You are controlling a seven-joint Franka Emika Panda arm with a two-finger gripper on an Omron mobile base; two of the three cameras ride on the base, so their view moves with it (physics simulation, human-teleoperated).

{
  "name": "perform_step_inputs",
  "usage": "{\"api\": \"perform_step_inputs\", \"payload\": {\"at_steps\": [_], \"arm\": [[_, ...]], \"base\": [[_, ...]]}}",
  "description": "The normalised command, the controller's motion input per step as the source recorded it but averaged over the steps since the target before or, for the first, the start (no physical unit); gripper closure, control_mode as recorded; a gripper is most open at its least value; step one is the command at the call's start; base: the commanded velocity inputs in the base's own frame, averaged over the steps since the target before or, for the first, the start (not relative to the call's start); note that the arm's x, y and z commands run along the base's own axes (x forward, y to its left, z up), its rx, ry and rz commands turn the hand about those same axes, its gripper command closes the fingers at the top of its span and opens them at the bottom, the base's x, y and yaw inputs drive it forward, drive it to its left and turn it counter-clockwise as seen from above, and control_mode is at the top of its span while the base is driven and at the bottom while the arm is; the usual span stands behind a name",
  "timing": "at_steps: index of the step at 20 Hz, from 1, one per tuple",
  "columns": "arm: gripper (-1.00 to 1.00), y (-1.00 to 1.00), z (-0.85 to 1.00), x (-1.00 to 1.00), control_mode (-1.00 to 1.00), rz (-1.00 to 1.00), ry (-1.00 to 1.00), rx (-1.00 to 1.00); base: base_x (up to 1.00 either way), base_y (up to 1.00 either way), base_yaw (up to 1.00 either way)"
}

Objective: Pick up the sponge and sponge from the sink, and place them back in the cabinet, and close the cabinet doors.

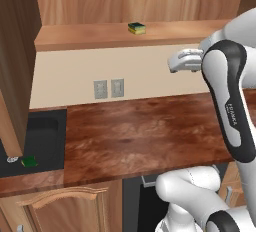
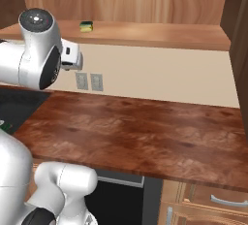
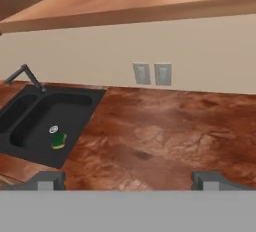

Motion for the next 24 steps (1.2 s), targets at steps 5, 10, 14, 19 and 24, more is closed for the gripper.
{"api": "perform_step_inputs", "payload": {"at_steps": [5,10,14,19,24], "arm": [[-1.0,0.0,-0.19,-0.27,-1.0,0.0,0.06,-0.04],[-1.0,0.0,-0.15,-0.17,-1.0,0.04,0.06,-0.06],[-1.0,0.0,-0.01,-0.04,-1.0,0.02,0.01,-0.01],[-1.0,0.0,0.0,0.0,-1.0,0.0,0.0,0.0],[-1.0,0.0,0.0,0.0,1.0,0.0,0.0,0.0]], "base": [[0.0,0.0,0.0],[0.0,0.0,0.0],[0.0,0.0,0.0],[0.0,0.0,0.0],[-0.11,0.0,0.0]]}}
